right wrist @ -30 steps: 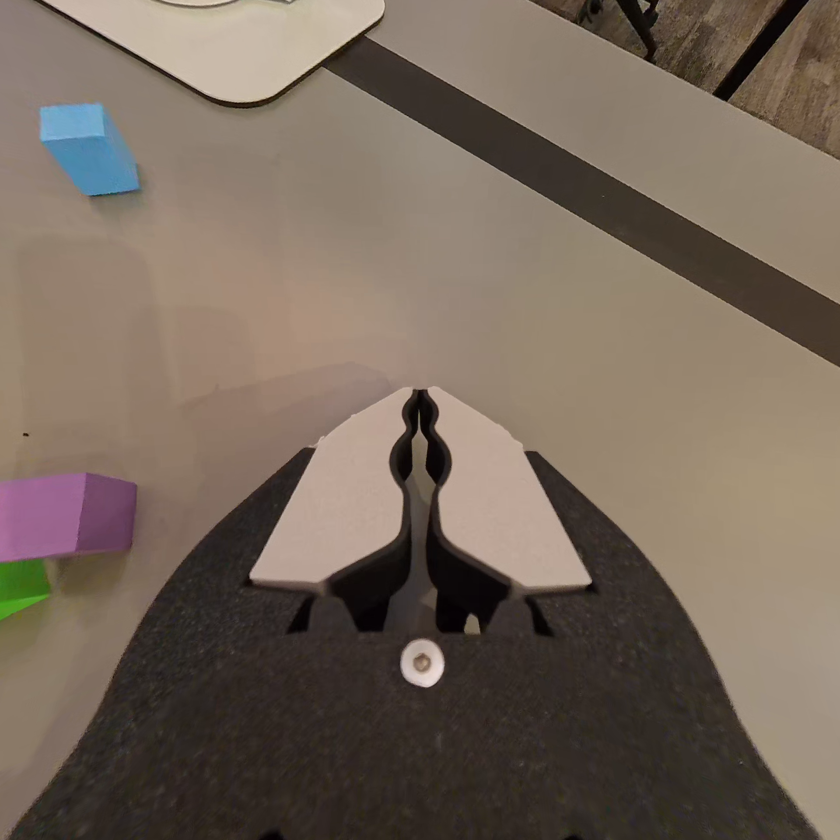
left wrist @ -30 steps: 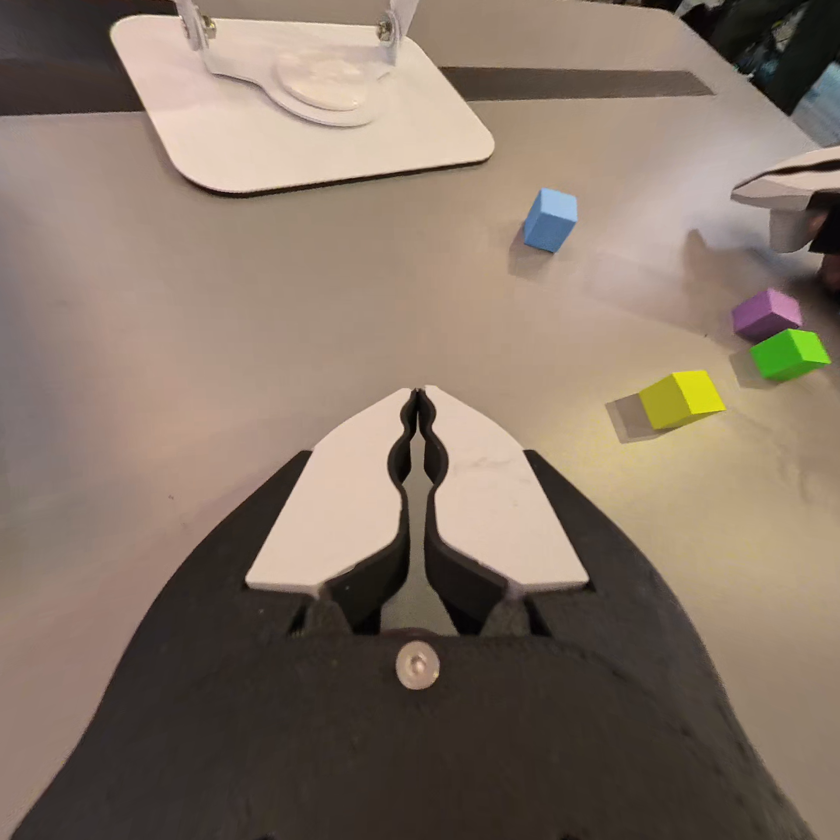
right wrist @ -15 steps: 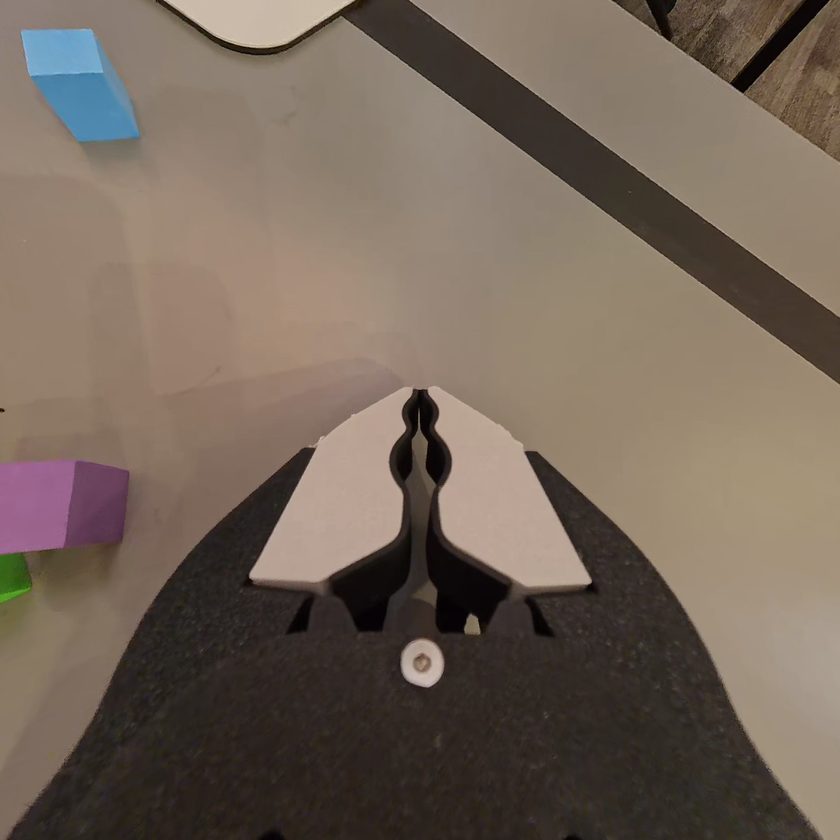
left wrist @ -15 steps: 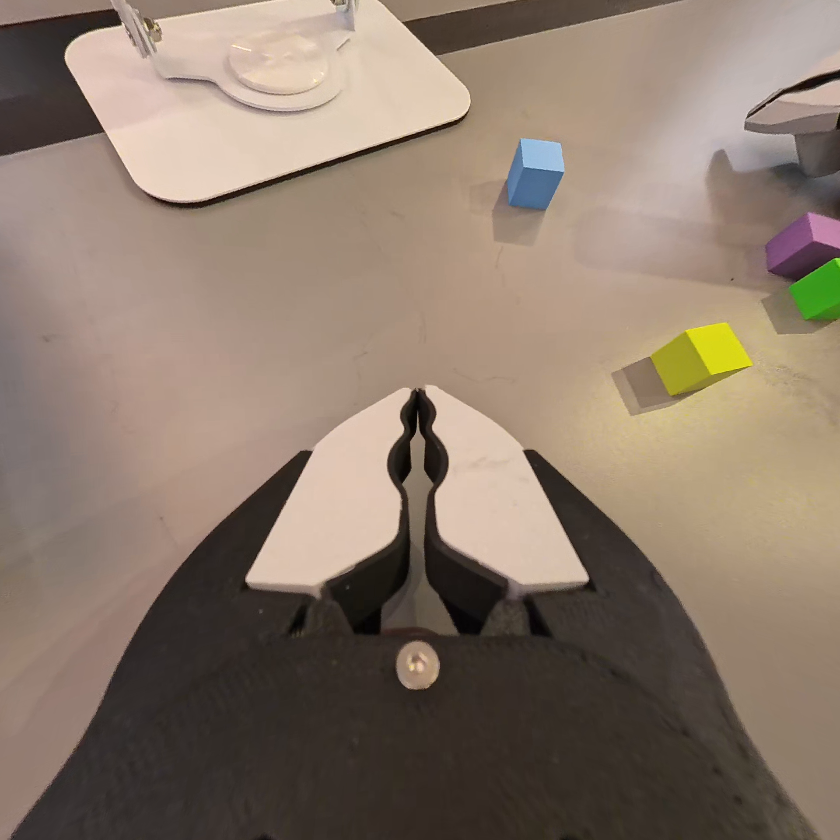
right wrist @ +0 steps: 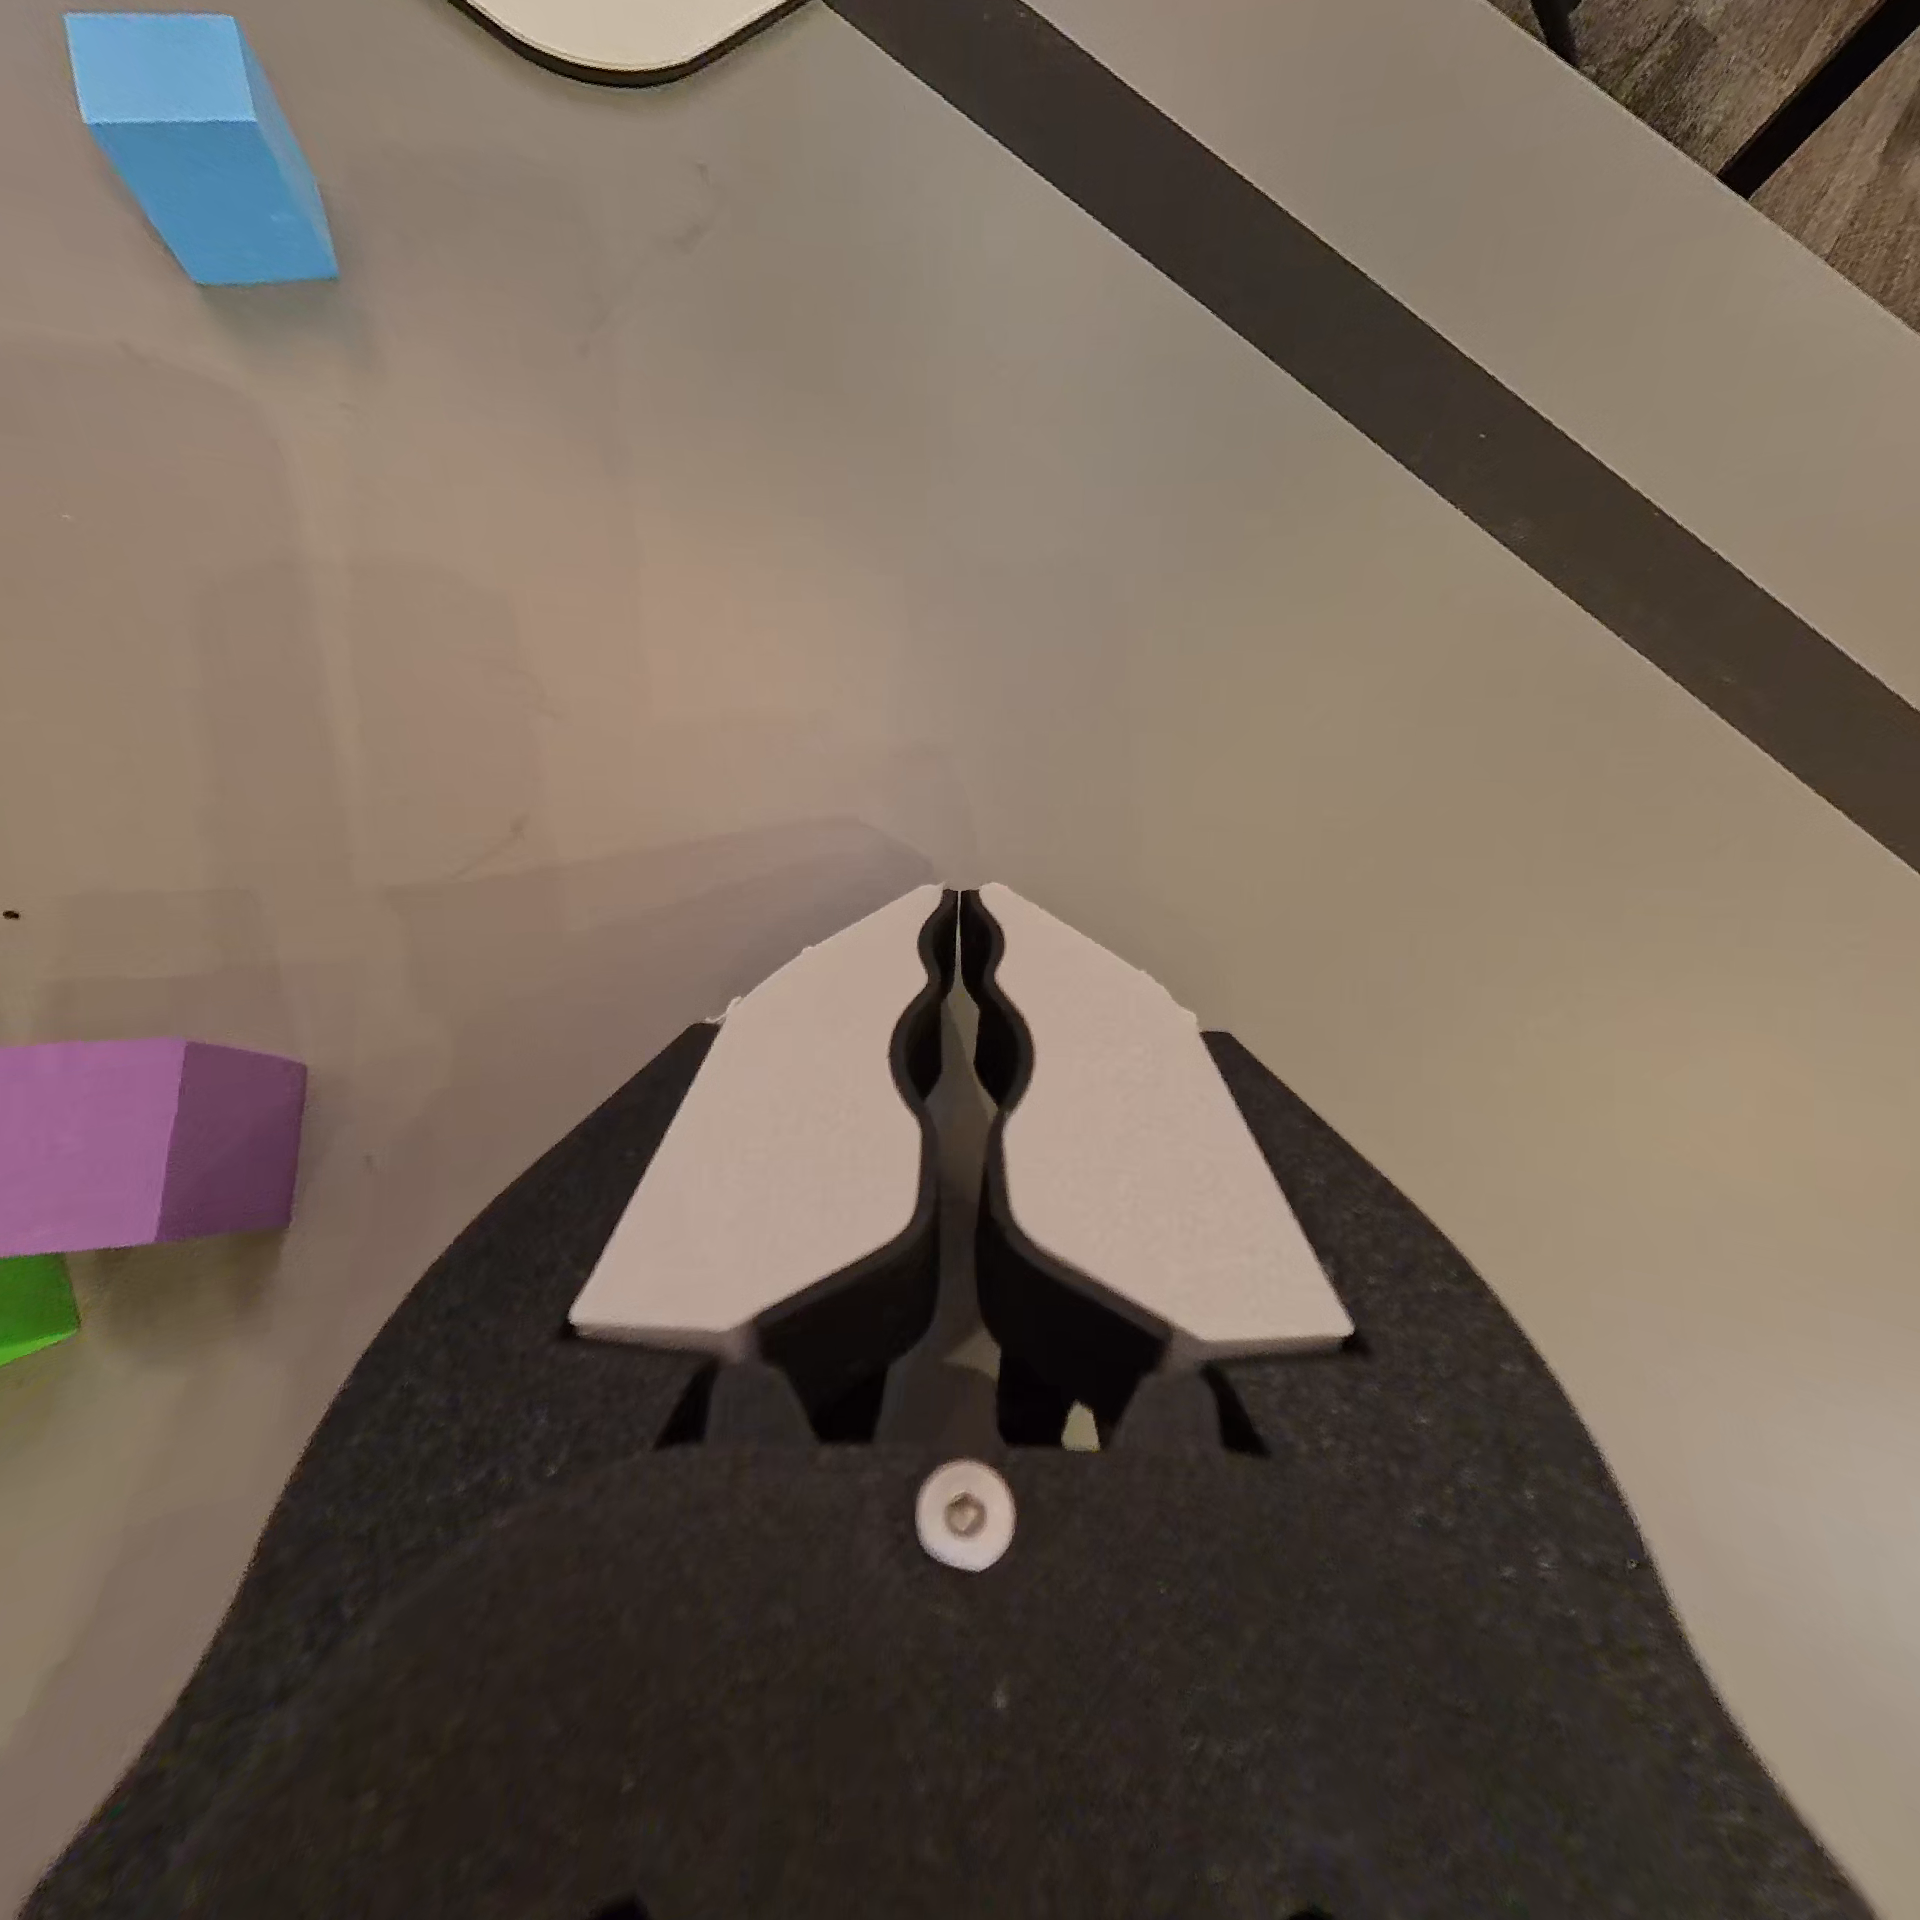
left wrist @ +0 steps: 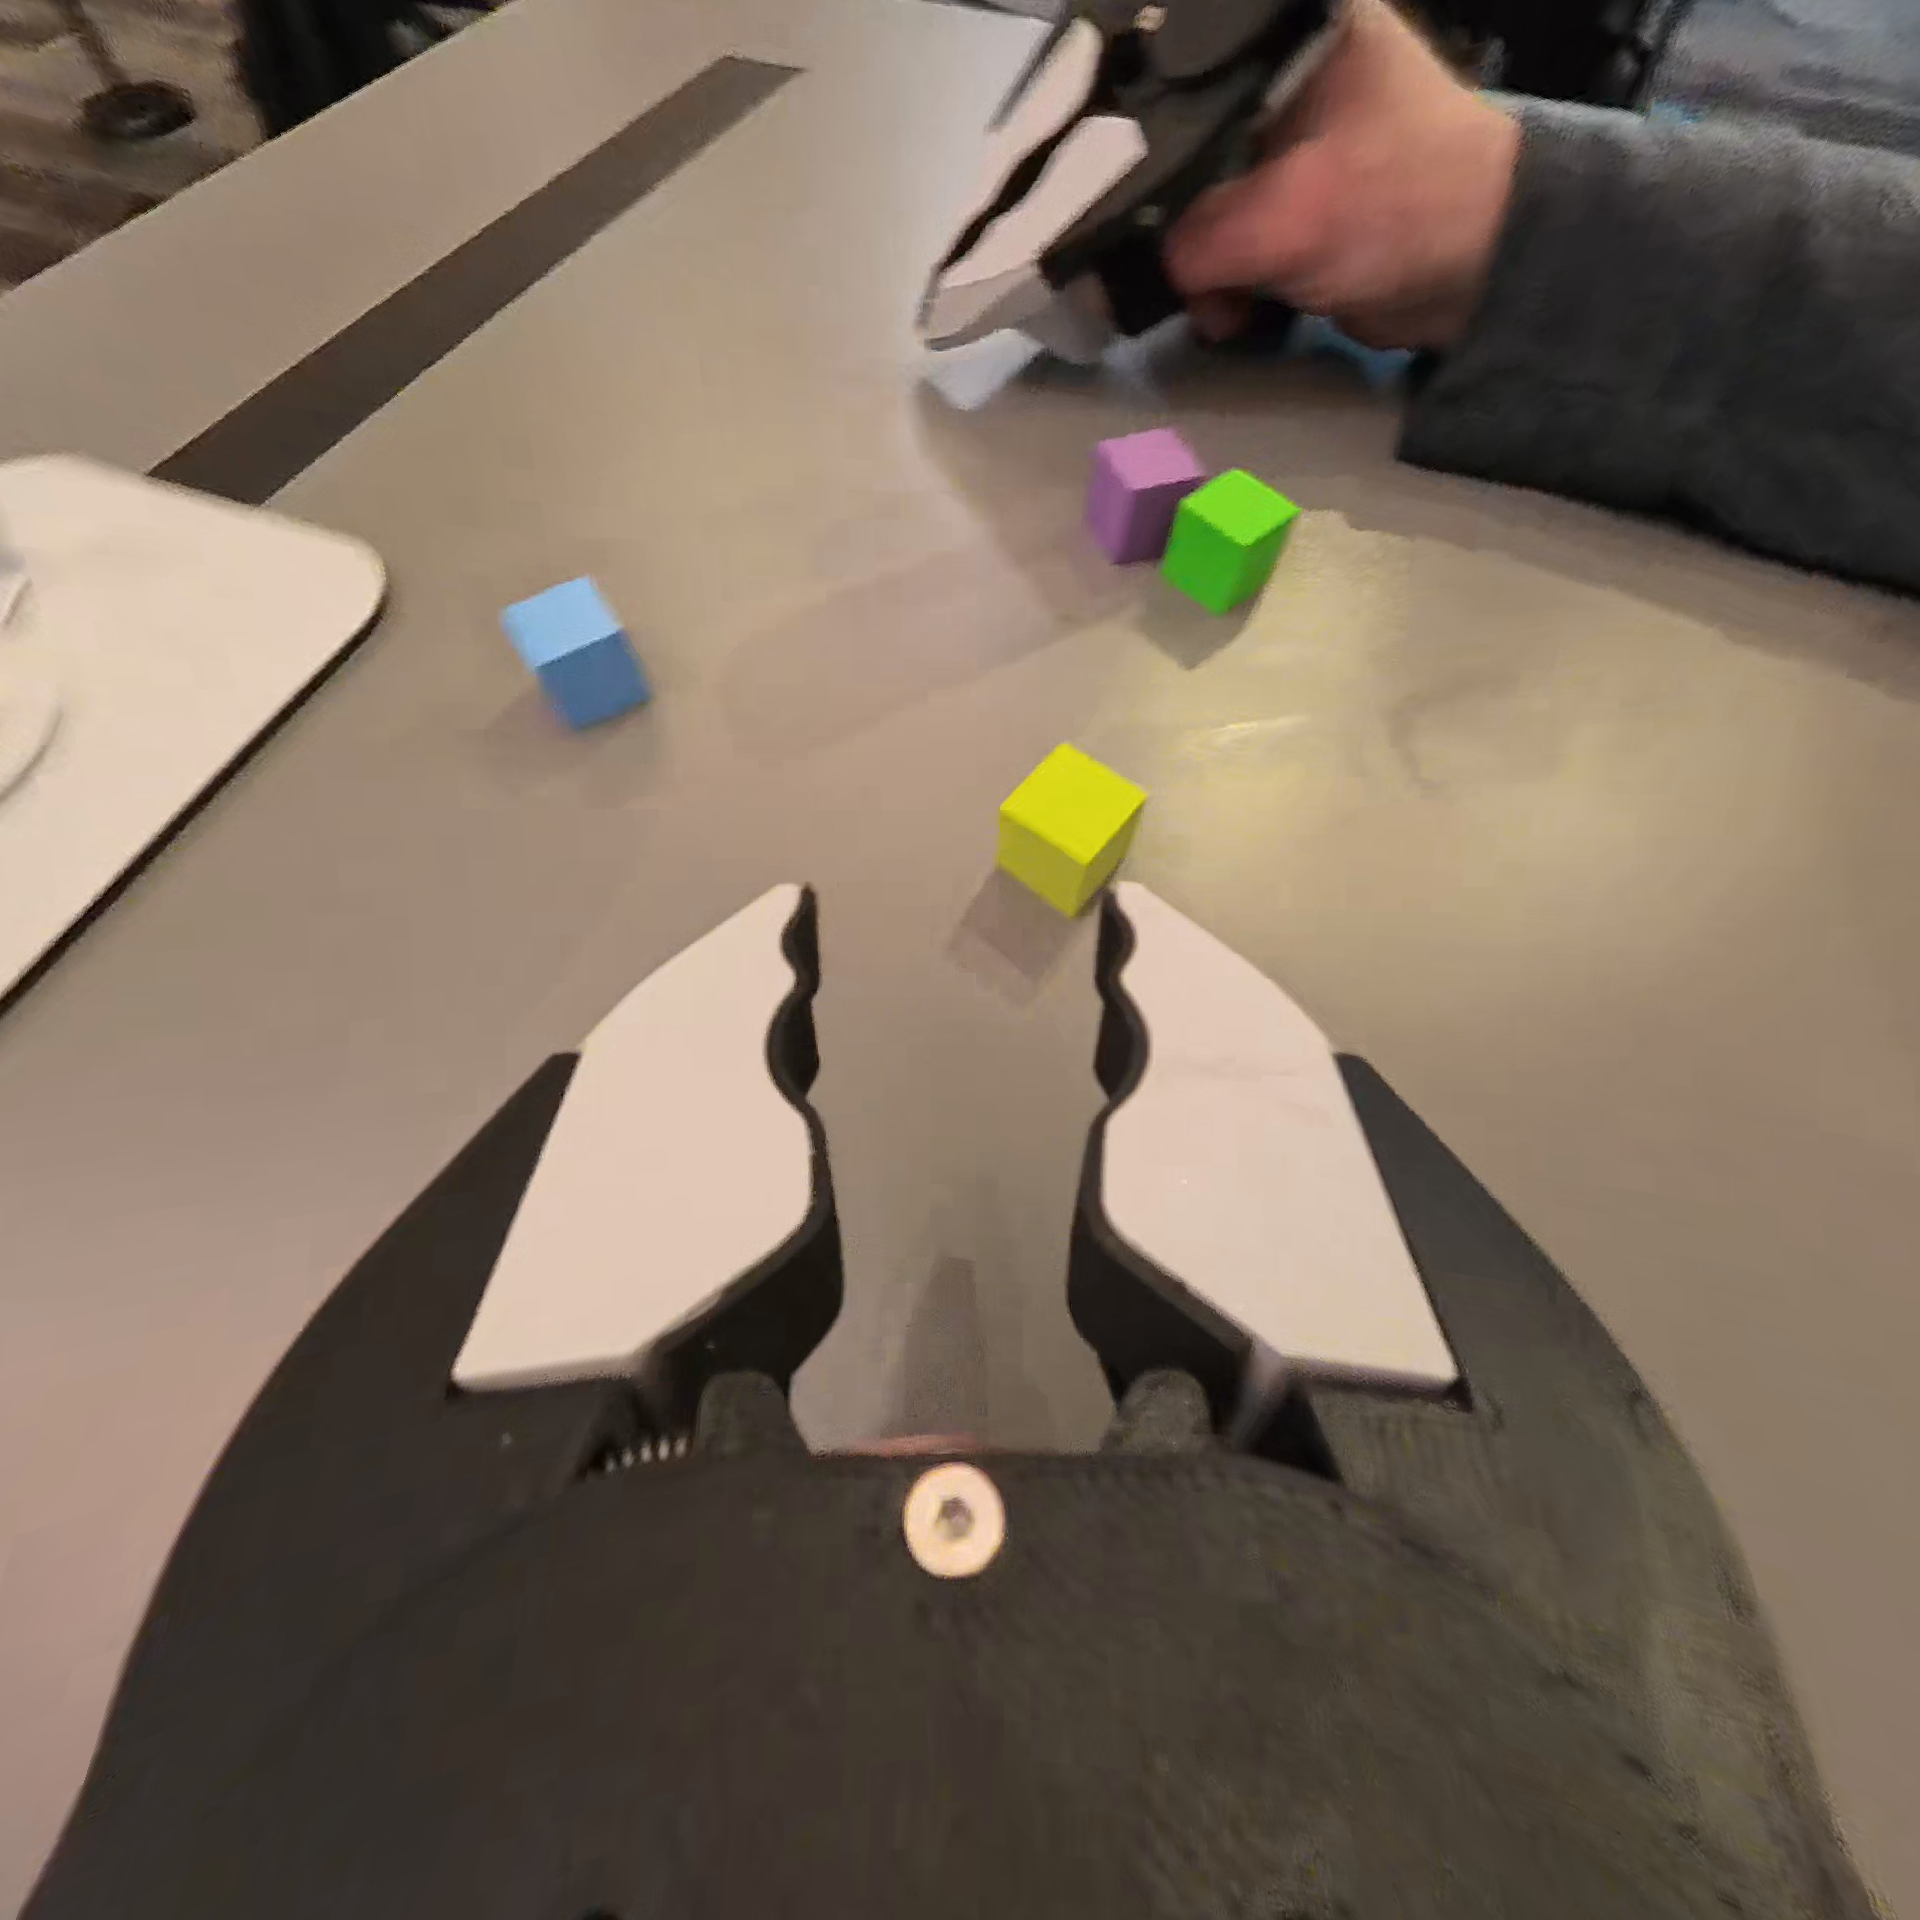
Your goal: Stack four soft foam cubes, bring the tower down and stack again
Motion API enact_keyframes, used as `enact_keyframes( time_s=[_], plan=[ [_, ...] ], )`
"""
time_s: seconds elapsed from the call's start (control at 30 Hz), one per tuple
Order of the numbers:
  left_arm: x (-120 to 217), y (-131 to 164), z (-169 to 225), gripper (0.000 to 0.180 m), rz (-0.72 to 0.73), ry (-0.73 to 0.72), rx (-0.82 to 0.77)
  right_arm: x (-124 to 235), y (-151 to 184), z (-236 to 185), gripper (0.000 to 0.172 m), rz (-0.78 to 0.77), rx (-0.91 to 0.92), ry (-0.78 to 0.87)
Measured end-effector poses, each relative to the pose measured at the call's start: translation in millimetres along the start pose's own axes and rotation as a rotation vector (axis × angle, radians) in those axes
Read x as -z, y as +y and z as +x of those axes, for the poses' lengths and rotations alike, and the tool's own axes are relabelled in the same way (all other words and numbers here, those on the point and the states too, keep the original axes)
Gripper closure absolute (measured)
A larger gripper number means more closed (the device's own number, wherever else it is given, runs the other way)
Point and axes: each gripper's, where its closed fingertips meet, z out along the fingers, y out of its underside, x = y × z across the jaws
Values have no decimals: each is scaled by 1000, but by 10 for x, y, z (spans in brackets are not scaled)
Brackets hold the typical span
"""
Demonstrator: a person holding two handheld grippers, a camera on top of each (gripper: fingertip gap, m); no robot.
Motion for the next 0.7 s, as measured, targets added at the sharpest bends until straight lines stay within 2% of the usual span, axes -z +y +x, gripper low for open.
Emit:
enact_keyframes(
  time_s=[0.17,0.33,0.53,0.57,0.63,0.7],
  plan=[
    [-257,-111,191,110,-32,127,-99,-1,0,-5,171,0,-1,-6],
    [-453,-16,300,108,-110,200,-142,-3,-3,-11,171,0,-1,-12],
    [-589,115,383,121,-197,239,-178,-4,-3,-12,171,-1,-3,-15],
    [-597,114,393,127,-199,244,-183,-4,-2,-13,171,-1,-3,-15],
    [-595,109,430,152,-196,267,-193,-4,-3,-13,171,-1,-3,-15],
    [-595,111,418,152,-195,248,-199,-4,-3,-14,171,0,-2,-16]
  ],
)
